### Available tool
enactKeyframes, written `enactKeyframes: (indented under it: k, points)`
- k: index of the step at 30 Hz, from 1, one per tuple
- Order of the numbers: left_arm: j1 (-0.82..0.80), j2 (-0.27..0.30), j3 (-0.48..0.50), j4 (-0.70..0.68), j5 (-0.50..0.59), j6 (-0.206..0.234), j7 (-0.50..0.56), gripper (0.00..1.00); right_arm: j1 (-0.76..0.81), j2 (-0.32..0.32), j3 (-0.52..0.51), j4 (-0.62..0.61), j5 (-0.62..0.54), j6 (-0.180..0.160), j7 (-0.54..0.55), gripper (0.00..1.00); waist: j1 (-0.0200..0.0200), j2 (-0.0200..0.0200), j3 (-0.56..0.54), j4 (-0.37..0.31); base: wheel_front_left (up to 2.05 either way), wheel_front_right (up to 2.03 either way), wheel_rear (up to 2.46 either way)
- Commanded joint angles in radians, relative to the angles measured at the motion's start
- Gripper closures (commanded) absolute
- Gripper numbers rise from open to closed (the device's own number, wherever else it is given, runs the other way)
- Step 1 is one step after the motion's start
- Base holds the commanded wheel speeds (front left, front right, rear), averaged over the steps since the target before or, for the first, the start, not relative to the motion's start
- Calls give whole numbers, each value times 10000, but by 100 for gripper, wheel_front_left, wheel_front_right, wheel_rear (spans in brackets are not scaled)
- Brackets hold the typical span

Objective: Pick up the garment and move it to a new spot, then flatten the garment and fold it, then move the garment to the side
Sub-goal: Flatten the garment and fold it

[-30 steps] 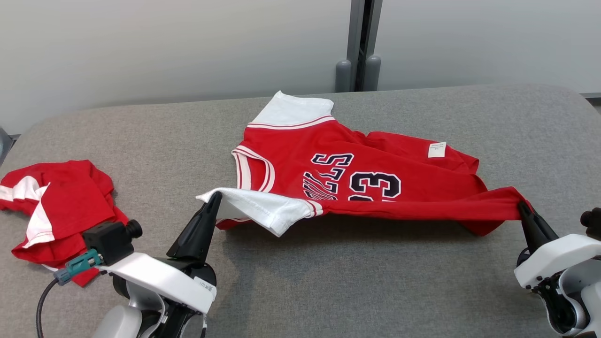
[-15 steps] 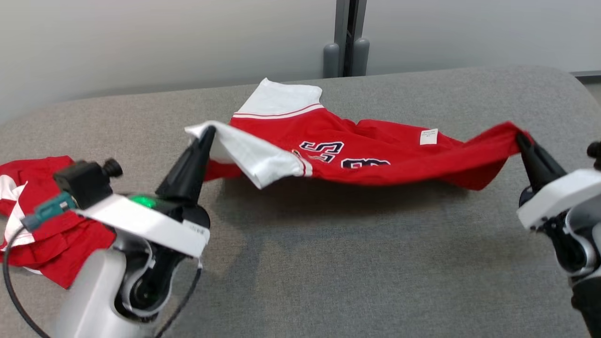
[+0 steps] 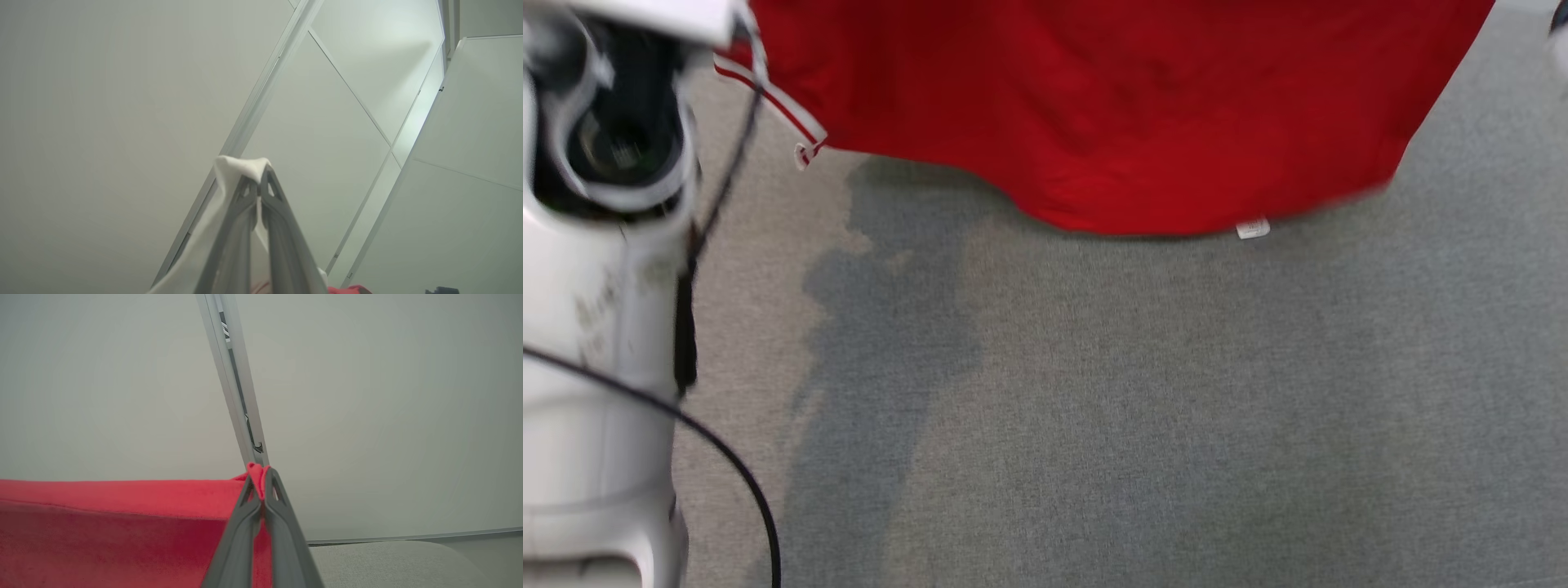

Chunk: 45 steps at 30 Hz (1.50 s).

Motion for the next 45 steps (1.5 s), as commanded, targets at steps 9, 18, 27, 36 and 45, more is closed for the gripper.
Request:
enactKeyframes:
  k: [9, 18, 27, 36, 45]
  points:
    - [-4792, -278, 144, 3020, 295, 504, 107, 100, -4460, 1033, -1197, 2381, 76, 1, 727, 100, 0, 0, 2438, -187, 0, 0, 0]
    - [-8160, -862, 583, 5647, 610, -57, -2351, 100, -7919, 1698, -2316, 4383, -749, 1, -2620, 100, 0, 0, 3346, -93, 0, 0, 0]
    - [-8401, -1171, 224, 7077, 897, -1051, -3537, 100, -7587, 1973, -1795, 5460, -234, 1, -4371, 100, 0, 0, 3722, 40, 0, 0, 0]
    - [-7121, -1311, -887, 8479, 1184, -1504, -3686, 100, -5816, 1828, -798, 6073, 752, 1, -4612, 100, 0, 0, 4459, 512, 0, 0, 0]
    - [-5215, -1336, -1569, 9110, 1187, -1618, -3746, 100, -3630, 1452, -107, 5948, 2029, 1, -4708, 100, 0, 0, 3987, 852, 0, 0, 0]
